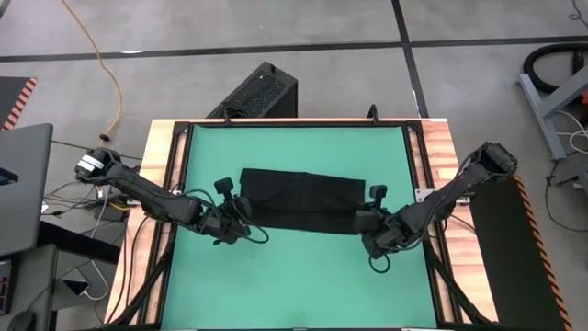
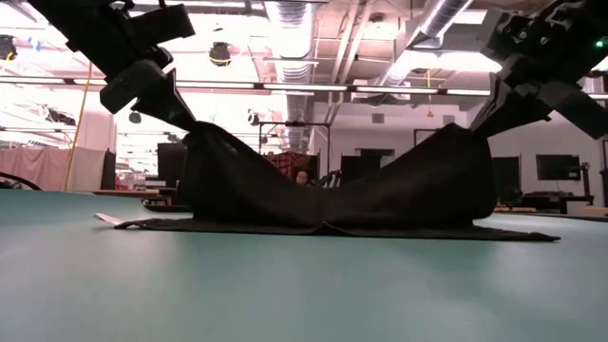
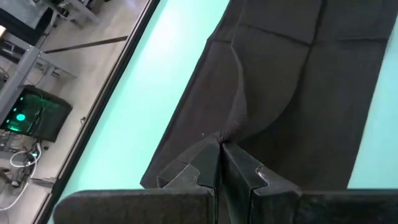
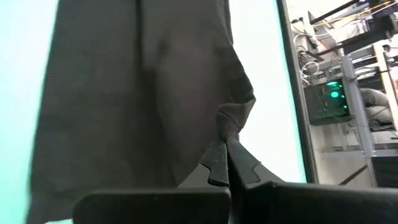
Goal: Roll towel into tight, uniform cylinder
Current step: Roll the black towel
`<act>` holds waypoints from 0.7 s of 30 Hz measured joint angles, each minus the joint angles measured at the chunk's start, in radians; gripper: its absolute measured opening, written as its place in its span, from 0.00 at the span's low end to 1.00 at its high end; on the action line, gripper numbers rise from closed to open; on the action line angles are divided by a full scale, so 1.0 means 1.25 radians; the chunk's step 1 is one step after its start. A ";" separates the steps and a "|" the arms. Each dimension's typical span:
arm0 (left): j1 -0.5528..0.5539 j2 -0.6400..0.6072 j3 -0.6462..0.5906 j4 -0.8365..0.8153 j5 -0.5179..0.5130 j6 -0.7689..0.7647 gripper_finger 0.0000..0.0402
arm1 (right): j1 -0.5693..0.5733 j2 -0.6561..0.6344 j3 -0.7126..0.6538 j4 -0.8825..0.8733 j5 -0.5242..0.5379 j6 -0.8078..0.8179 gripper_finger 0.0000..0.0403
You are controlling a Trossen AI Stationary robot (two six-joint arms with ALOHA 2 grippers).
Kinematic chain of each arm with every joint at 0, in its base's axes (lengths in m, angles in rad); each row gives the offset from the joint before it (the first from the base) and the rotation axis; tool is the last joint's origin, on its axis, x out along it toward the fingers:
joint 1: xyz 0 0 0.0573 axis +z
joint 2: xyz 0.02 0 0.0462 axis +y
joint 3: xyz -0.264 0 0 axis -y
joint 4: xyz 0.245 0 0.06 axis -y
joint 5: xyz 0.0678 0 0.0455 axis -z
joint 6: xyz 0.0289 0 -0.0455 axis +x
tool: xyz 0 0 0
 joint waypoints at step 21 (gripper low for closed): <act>0.000 0.000 0.006 0.032 0.027 0.014 0.00 | 0.022 0.000 0.001 -0.066 0.016 0.091 0.00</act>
